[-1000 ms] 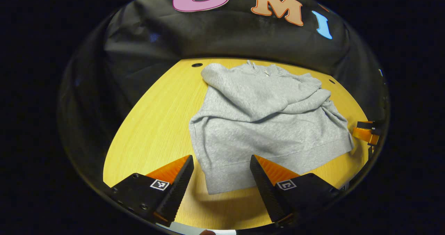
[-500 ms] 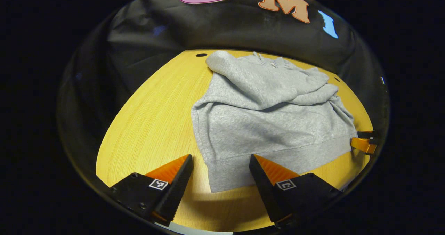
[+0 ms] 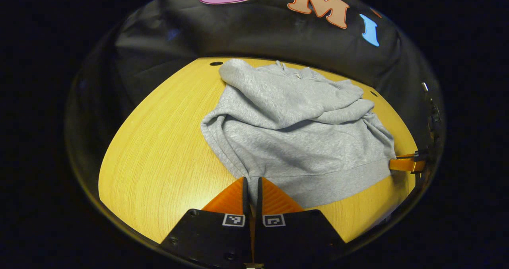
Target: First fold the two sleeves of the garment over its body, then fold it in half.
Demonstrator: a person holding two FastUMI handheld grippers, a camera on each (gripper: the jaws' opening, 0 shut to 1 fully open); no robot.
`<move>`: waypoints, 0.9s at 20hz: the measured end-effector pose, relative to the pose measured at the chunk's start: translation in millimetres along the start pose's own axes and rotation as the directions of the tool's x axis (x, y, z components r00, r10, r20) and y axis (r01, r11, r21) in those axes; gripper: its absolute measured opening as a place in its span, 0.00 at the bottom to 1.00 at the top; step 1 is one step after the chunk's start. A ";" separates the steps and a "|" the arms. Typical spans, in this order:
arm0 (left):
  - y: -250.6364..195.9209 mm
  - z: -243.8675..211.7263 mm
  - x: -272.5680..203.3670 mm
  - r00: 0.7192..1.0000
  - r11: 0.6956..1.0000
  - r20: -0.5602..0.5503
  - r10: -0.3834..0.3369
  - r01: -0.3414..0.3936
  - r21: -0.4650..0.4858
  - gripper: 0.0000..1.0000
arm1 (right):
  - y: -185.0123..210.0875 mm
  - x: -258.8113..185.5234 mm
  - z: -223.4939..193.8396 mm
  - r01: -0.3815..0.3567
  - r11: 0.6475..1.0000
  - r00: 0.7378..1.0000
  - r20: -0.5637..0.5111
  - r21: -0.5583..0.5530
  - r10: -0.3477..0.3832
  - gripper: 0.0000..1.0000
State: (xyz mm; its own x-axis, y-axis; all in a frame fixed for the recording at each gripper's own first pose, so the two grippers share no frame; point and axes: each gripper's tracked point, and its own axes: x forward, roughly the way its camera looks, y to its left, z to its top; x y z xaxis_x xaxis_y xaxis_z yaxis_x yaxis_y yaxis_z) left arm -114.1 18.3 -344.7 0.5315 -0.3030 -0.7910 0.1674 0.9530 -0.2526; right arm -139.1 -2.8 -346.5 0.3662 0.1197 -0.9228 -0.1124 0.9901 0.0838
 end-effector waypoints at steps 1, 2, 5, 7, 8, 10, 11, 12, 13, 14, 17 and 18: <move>-0.9 0.5 0.9 1.000 1.000 -0.011 -0.001 0.001 -0.015 0.00 | -0.4 1.4 -4.2 -0.004 1.000 1.000 -0.008 0.004 0.004 0.05; -1.2 -1.1 0.2 1.000 1.000 -0.021 -0.005 0.005 -0.025 0.00 | -0.9 1.2 -3.4 -0.005 1.000 1.000 -0.010 0.006 0.005 0.05; -1.6 -4.8 -4.9 0.999 1.000 -0.048 -0.020 0.019 -0.020 0.00 | -0.1 -3.2 -6.0 -0.023 1.000 0.999 -0.024 0.013 0.023 0.05; -2.5 -5.5 -5.5 0.998 0.999 -0.063 -0.030 0.029 -0.014 0.00 | -1.3 -4.6 -5.7 -0.034 0.999 0.999 -0.032 0.004 0.034 0.05; -2.8 -5.7 -6.3 0.997 0.999 -0.071 -0.036 0.035 -0.012 0.00 | -1.9 -5.4 -5.0 -0.038 0.999 0.999 -0.036 0.001 0.038 0.00; -2.7 -5.1 -5.5 0.995 0.999 -0.086 -0.046 0.045 -0.010 0.00 | -3.2 -5.8 -4.6 -0.046 0.999 0.998 -0.052 -0.010 0.046 0.00; -3.3 -4.6 -3.9 0.994 0.999 -0.093 -0.050 0.049 -0.016 0.00 | -3.4 -4.8 -5.1 -0.048 0.999 0.997 -0.057 -0.020 0.047 0.05; -3.4 -4.4 -3.4 0.994 0.998 -0.101 -0.053 0.051 -0.022 0.00 | -3.5 -3.9 -4.0 -0.050 0.998 0.997 -0.063 -0.028 0.048 0.04; -3.1 -4.6 -2.5 0.993 0.998 -0.107 -0.055 0.052 -0.025 0.00 | -3.8 -4.0 -4.5 -0.052 0.998 0.996 -0.070 -0.029 0.050 0.04; -3.2 -4.2 -2.9 0.992 0.998 -0.115 -0.056 0.053 -0.028 0.00 | -4.0 -3.8 -3.6 -0.055 0.998 0.996 -0.077 -0.027 0.053 0.04; -3.5 -2.4 -3.3 0.990 0.998 -0.130 -0.056 0.052 -0.035 0.00 | -3.5 -6.9 1.4 -0.068 0.998 0.995 -0.076 -0.013 0.067 0.04; -3.6 0.2 -3.5 0.991 0.998 -0.125 -0.054 0.049 -0.048 0.00 | -2.9 -8.5 7.6 -0.074 0.997 0.995 -0.064 -0.003 0.074 0.04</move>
State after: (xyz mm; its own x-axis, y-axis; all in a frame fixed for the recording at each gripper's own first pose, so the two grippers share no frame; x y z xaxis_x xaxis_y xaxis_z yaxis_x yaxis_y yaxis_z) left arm -116.4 16.0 -340.9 0.4138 -0.3521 -0.8395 0.1528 0.9359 -0.3173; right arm -134.9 -6.2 -336.0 0.2973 0.1874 -0.9362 -0.1424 0.9783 0.1506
